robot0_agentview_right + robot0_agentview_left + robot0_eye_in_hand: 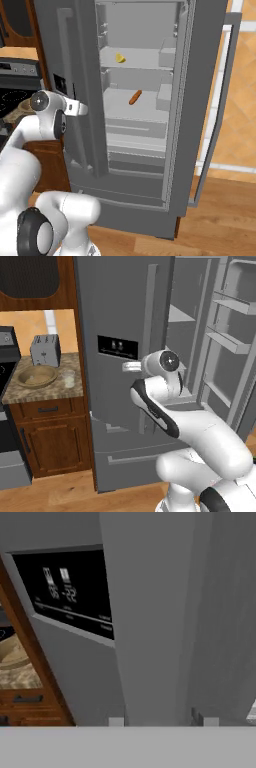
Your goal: Grab a lemon wedge from the fridge and one ice cube from the ice bowl, and put them in the glass of lemonade.
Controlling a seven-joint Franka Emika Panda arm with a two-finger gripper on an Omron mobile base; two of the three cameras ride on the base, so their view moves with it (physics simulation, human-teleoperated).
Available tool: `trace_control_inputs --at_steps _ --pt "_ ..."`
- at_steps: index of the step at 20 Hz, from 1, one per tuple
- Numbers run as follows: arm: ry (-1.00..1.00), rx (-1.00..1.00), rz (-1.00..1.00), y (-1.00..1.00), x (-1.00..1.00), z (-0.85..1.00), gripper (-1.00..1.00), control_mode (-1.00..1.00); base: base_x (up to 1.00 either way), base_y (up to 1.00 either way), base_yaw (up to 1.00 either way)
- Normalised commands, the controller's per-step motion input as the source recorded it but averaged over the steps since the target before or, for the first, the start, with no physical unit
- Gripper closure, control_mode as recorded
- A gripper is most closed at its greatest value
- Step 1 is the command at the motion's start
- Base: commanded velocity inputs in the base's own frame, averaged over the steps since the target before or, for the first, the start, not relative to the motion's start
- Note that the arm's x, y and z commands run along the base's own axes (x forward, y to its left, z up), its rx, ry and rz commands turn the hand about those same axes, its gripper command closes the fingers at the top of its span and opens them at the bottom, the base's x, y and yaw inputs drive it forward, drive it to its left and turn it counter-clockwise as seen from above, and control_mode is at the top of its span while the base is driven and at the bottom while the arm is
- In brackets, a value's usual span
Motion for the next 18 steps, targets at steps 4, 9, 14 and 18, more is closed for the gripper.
trace_control_inputs --at_steps 4,9,14,18 --pt "0.0 0.0 0.04 0.55 -0.59 0.37 1.0 -1.0 0.0 0.0 0.0" --pt "-0.02 0.0 0.0 0.65 -0.77 0.23 -1.0 -1.0 0.0 0.0 0.0" --pt "-0.22 0.0 0.02 0.05 -0.83 0.73 -1.0 -1.0 0.0 0.0 0.0" --pt "-0.05 0.0 0.01 0.0 -0.22 1.0 -1.0 -1.0 0.0 0.0 0.0"
